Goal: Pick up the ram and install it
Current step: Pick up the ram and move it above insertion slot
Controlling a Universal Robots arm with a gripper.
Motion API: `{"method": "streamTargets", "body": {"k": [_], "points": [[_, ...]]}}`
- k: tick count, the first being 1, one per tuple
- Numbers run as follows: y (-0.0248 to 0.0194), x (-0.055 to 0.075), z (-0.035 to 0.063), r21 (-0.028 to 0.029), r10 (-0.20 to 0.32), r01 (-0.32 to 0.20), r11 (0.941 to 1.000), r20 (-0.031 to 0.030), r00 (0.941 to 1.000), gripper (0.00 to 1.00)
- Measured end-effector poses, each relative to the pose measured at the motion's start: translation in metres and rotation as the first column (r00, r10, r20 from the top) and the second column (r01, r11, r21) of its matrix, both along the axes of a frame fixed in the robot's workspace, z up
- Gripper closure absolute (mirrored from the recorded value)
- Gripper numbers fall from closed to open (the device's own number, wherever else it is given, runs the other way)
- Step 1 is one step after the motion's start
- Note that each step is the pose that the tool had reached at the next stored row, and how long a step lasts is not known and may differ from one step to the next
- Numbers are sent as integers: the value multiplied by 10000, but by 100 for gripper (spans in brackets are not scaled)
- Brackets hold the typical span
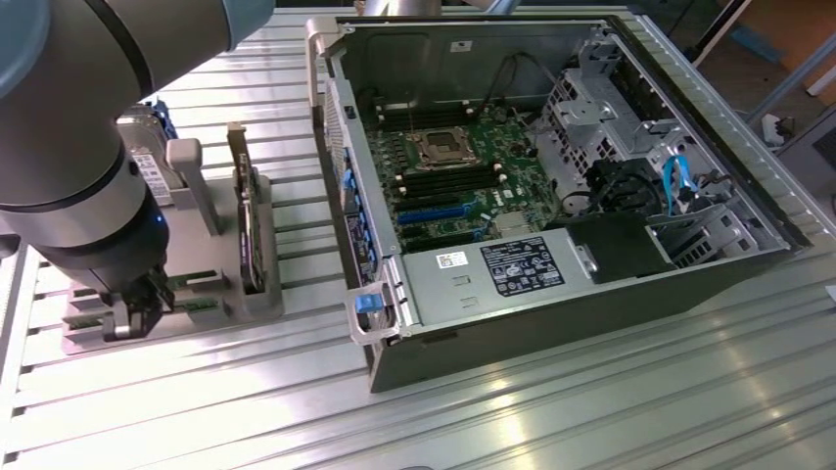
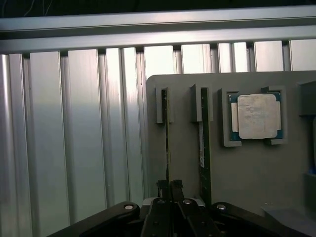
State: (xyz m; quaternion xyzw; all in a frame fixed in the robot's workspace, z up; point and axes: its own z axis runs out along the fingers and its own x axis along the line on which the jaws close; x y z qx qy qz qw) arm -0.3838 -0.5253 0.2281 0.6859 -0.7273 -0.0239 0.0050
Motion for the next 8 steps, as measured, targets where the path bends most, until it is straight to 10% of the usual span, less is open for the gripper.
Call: {"method": "streamTargets", "body": {"k": [8], "points": [[0,-1,38,0,0,0,10000,0,10000,88]]}}
